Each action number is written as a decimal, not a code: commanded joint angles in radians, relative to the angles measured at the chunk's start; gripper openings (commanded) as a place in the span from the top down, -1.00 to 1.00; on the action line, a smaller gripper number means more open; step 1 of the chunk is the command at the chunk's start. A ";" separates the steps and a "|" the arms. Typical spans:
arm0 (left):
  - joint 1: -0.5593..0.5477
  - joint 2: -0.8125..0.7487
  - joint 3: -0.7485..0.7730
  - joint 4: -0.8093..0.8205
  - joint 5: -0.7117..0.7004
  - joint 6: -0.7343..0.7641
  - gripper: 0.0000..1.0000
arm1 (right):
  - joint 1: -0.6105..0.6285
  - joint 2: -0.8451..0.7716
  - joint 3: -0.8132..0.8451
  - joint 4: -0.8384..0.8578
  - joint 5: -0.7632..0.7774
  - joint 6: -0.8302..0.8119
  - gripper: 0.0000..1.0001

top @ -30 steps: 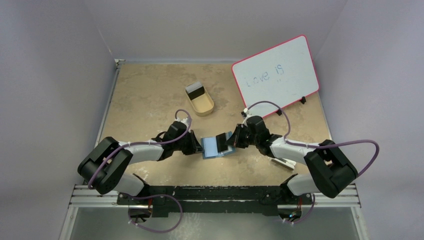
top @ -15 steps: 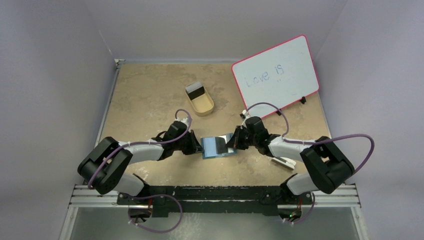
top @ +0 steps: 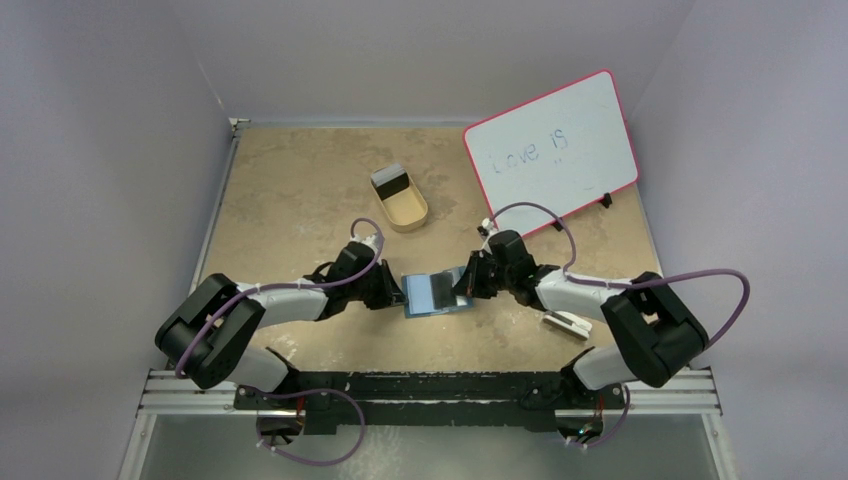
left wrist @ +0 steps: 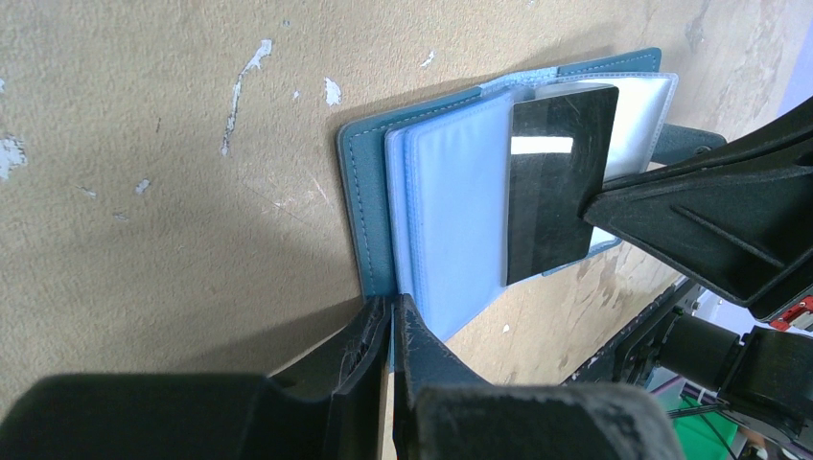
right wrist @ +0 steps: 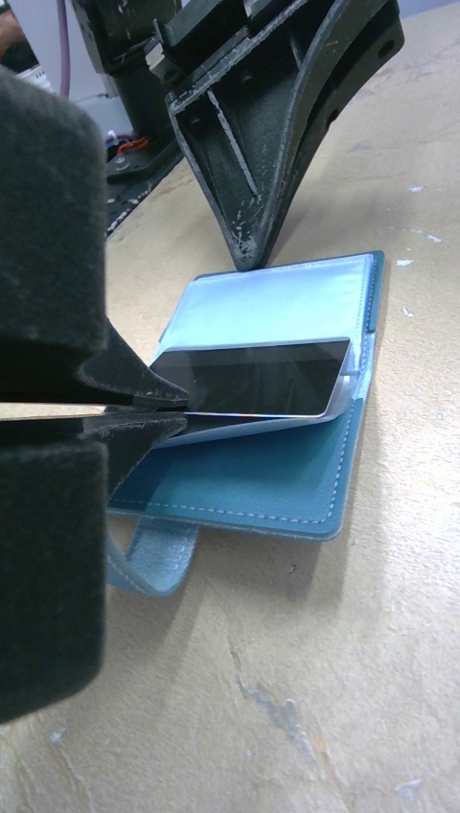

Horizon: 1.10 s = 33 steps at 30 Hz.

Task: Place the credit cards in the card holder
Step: Insert the credit card into the card holder.

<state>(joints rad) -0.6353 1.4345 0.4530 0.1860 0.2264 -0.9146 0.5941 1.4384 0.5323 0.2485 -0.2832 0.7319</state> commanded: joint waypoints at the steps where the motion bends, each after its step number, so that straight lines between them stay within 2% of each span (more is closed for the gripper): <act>1: 0.003 0.012 -0.002 -0.080 -0.080 0.052 0.89 | -0.001 0.042 0.030 0.019 -0.025 -0.029 1.00; 7: 0.003 0.011 0.000 -0.071 -0.068 0.051 0.89 | 0.008 0.083 0.059 0.027 -0.052 -0.034 1.00; 19: 0.002 0.014 0.010 -0.059 -0.049 0.049 0.89 | 0.102 0.138 0.103 0.030 -0.038 -0.002 1.00; 25: 0.002 -0.015 0.016 -0.091 -0.055 0.061 0.89 | 0.105 0.067 0.116 -0.087 0.015 -0.008 0.72; 29: 0.002 -0.022 0.031 -0.114 -0.064 0.078 0.89 | 0.105 0.015 0.137 -0.139 0.063 -0.022 0.42; 33: 0.003 -0.018 0.034 -0.102 -0.057 0.072 0.89 | 0.105 0.022 0.145 -0.093 0.075 -0.018 0.35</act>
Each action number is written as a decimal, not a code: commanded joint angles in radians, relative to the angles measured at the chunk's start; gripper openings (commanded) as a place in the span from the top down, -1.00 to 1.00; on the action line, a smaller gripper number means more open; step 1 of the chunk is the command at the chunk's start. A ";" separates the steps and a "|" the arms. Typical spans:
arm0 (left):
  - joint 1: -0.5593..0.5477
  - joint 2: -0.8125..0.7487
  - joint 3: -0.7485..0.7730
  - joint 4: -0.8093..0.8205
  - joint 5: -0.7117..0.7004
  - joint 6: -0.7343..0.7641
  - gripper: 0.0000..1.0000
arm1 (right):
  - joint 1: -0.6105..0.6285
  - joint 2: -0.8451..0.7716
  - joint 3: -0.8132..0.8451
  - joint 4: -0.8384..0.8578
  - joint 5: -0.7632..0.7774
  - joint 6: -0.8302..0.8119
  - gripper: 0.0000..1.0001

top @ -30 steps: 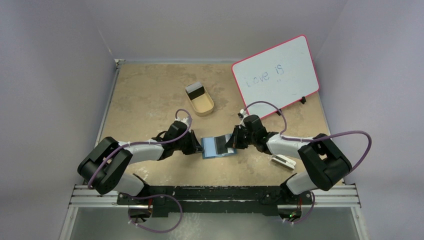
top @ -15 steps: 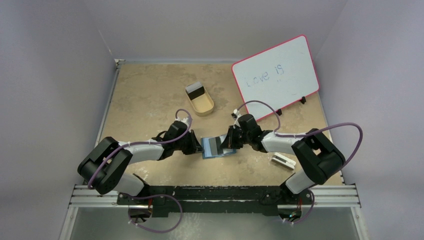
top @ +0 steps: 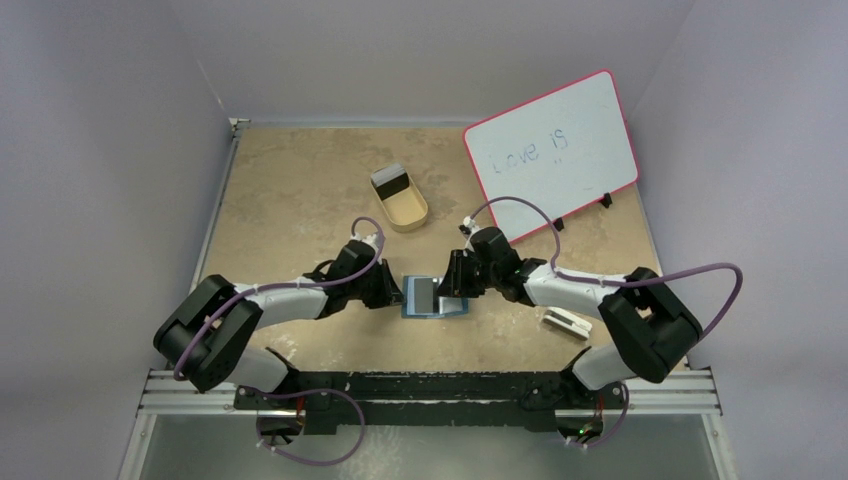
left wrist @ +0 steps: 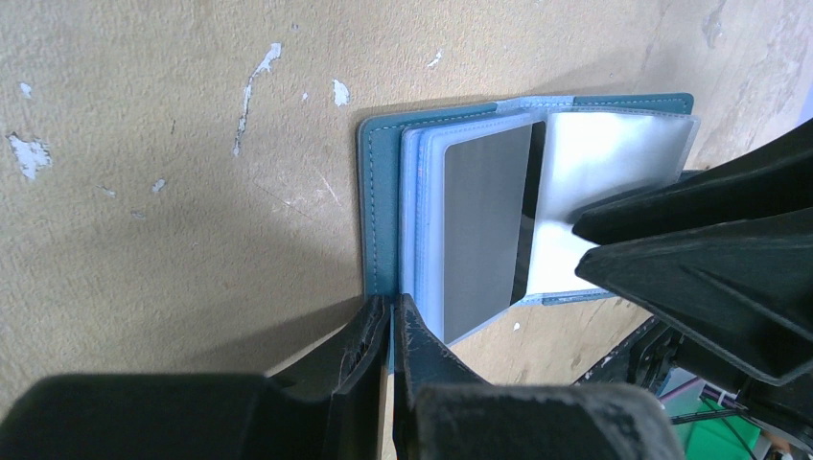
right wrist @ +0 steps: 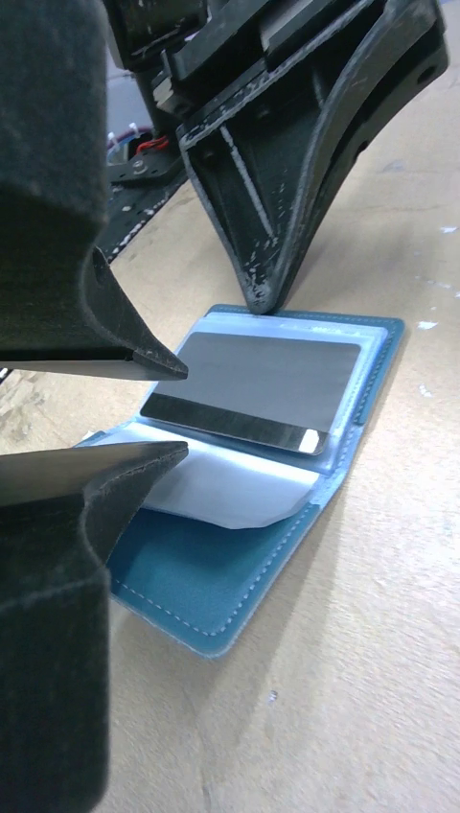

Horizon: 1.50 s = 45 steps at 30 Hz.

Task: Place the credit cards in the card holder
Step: Insert the credit card into the card holder.

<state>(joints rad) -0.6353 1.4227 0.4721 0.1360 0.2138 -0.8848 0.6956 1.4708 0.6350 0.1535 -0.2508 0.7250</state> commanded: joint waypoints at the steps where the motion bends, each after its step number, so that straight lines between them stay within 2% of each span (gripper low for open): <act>1: 0.002 -0.005 0.013 -0.046 -0.042 0.039 0.89 | 0.004 -0.001 0.042 0.013 0.034 -0.007 0.35; 14: 0.000 -0.010 0.013 -0.029 -0.025 0.026 0.89 | 0.005 0.095 0.044 0.142 -0.058 0.025 0.35; 24: 0.001 -0.019 0.021 -0.038 -0.038 0.036 0.89 | 0.007 0.089 0.006 0.214 -0.107 0.049 0.56; 31: 0.000 -0.068 0.038 -0.101 -0.075 0.053 0.87 | 0.007 0.092 -0.009 0.210 -0.123 0.059 0.61; 34: 0.000 -0.105 0.061 -0.140 -0.097 0.050 0.80 | 0.007 0.049 0.007 0.097 -0.070 0.042 0.57; 38: 0.000 -0.153 0.067 -0.128 -0.100 0.007 0.60 | 0.006 -0.021 0.032 -0.005 0.022 0.011 0.53; 41: 0.000 -0.173 0.059 -0.075 -0.083 -0.025 0.47 | 0.007 -0.028 0.046 0.013 0.070 -0.014 0.58; 45: 0.001 -0.179 0.028 0.030 -0.066 -0.061 0.40 | 0.007 0.013 0.053 0.059 0.037 -0.006 0.61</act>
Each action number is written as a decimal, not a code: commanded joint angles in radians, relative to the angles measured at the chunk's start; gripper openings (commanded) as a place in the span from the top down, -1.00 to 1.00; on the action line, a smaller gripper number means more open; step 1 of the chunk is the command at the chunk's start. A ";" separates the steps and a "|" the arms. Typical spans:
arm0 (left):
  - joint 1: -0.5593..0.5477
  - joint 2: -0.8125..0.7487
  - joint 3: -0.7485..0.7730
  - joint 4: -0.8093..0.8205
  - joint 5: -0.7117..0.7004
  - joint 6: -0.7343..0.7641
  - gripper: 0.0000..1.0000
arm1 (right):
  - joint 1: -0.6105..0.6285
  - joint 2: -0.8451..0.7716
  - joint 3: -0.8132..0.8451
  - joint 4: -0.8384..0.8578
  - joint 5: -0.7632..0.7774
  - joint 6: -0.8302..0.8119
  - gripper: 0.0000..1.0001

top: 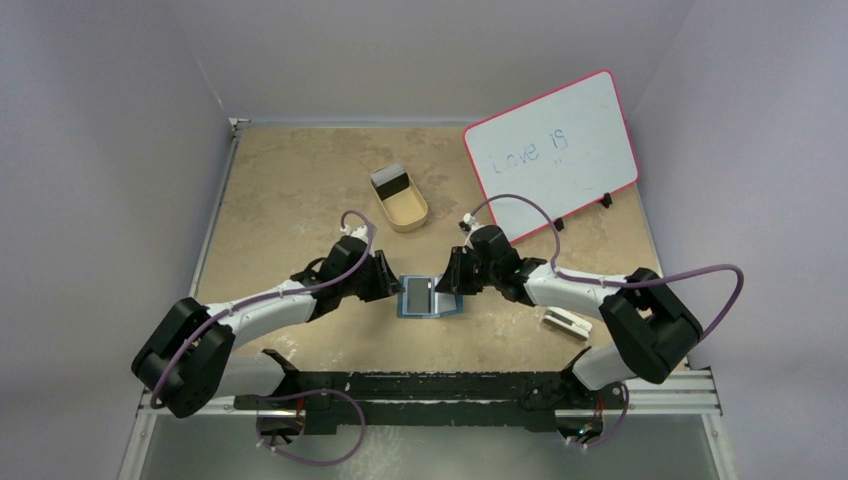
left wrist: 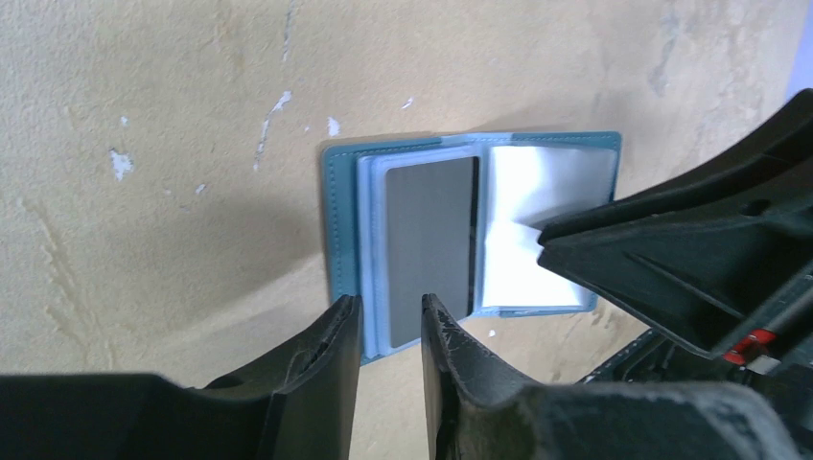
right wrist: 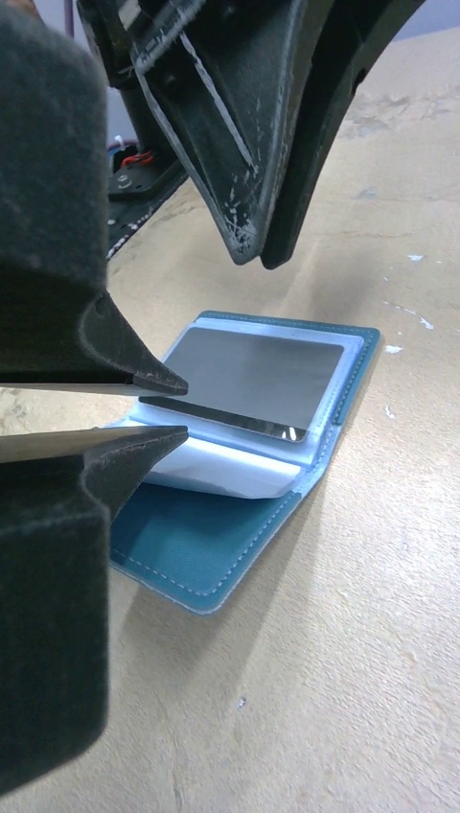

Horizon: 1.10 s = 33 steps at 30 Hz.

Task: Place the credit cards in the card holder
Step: Insert the credit card into the card holder.

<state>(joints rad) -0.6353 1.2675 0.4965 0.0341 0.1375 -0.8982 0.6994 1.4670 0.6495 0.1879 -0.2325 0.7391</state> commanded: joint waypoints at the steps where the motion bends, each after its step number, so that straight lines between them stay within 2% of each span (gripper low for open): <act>1: 0.000 -0.022 -0.005 0.153 0.013 -0.055 0.39 | 0.003 0.025 0.041 0.035 0.012 -0.019 0.63; 14: 0.000 0.083 -0.054 0.338 0.051 -0.100 0.35 | 0.003 0.083 0.030 0.069 -0.022 -0.043 0.67; 33: 0.000 0.117 -0.051 0.335 0.045 -0.071 0.33 | 0.003 0.130 -0.019 0.078 0.015 -0.029 0.69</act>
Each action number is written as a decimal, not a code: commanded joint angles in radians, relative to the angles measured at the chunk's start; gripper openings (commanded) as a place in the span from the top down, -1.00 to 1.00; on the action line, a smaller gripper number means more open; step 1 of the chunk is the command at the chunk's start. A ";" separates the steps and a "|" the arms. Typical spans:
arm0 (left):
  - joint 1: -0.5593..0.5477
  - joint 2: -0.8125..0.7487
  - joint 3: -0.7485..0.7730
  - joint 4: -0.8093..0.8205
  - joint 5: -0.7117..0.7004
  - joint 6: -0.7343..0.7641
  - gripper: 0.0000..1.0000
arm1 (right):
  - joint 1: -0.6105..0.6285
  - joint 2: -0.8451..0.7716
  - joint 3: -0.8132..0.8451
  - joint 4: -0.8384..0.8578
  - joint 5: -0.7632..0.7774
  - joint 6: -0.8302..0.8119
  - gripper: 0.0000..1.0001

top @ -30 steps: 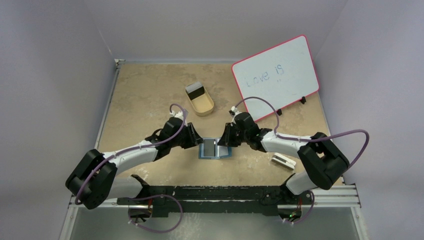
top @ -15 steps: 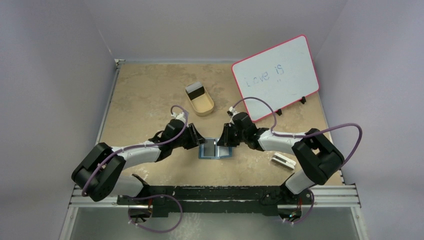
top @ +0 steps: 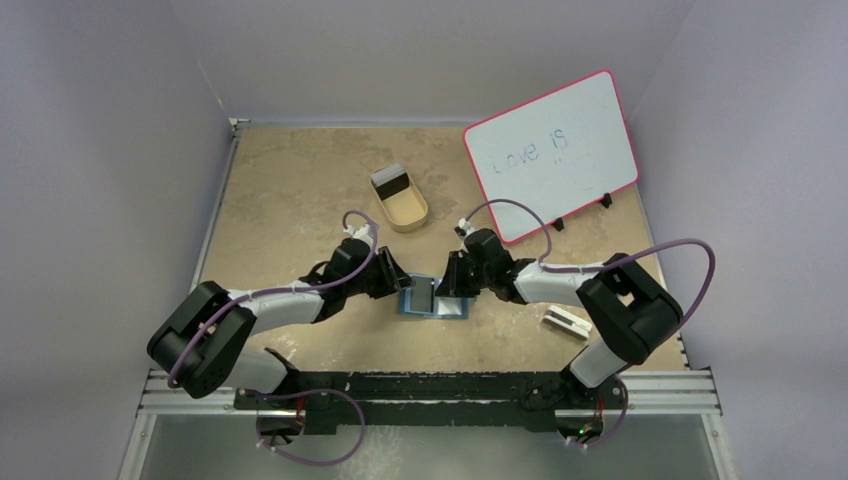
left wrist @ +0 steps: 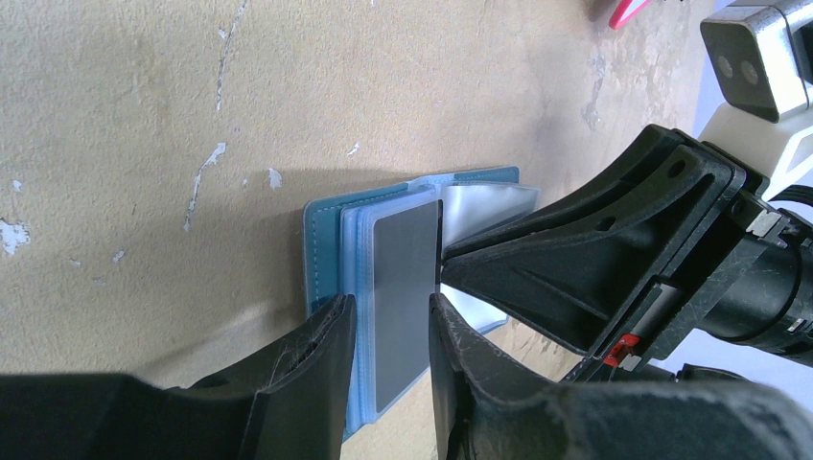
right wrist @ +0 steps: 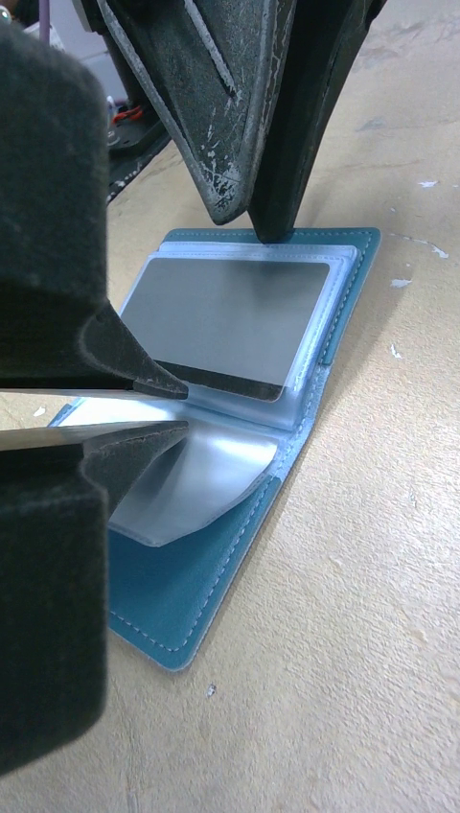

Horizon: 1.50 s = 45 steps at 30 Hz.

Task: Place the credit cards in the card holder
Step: Insert the credit card into the card holder.

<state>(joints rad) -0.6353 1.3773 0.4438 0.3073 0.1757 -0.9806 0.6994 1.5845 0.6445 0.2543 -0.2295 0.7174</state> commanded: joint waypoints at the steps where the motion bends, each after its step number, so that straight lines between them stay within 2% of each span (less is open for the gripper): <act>1: 0.000 0.009 0.000 0.066 0.009 0.011 0.33 | 0.003 0.014 -0.015 0.013 0.012 -0.006 0.69; 22: 0.000 -0.026 0.005 0.110 0.042 -0.020 0.32 | 0.003 0.031 -0.022 0.032 0.003 -0.002 0.70; 32: 0.001 0.016 -0.001 0.142 0.055 -0.018 0.31 | 0.003 0.029 -0.017 0.024 -0.004 -0.007 0.71; 45: -0.001 -0.119 0.063 0.005 -0.008 -0.027 0.30 | 0.003 0.023 -0.024 0.005 -0.030 -0.025 0.71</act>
<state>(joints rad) -0.6353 1.3277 0.4538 0.3206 0.1967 -0.9951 0.6998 1.5970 0.6369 0.2905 -0.2382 0.7200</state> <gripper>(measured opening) 0.344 0.147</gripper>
